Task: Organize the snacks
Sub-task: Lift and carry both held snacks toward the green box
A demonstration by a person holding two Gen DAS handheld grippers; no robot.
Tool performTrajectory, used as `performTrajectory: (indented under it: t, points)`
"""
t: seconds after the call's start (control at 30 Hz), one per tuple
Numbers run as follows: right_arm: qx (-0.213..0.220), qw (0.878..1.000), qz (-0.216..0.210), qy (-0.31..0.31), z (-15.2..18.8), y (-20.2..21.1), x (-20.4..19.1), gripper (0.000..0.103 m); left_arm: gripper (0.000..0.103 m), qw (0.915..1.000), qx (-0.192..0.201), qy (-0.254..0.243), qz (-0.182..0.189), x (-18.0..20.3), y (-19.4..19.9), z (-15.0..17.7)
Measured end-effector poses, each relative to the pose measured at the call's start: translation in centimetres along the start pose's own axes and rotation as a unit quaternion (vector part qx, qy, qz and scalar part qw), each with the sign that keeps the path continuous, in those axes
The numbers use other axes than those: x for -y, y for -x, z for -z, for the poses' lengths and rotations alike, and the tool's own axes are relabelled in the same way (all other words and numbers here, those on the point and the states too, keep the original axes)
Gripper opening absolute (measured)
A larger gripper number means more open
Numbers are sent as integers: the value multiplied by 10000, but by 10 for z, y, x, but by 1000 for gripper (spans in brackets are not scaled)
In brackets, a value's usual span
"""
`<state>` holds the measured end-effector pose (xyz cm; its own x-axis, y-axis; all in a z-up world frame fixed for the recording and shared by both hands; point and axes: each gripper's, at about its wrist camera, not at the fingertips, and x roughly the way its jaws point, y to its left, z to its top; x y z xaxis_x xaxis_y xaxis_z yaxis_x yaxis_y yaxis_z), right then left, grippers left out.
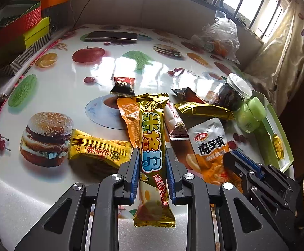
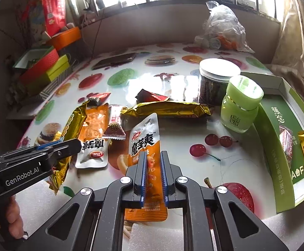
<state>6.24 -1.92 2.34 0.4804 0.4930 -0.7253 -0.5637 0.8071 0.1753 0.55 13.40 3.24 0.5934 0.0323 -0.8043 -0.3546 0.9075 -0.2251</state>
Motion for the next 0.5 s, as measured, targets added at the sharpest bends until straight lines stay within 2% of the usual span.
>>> performTrajectory:
  t: [0.1, 0.5]
  points:
    - [120, 9998, -138, -20, 0, 8, 1, 11, 24, 10000, -2, -14, 21, 2, 1, 1]
    - [462, 9984, -120, -318, -9, 36, 20, 11, 24, 9993, 75, -299, 223, 28, 10, -1]
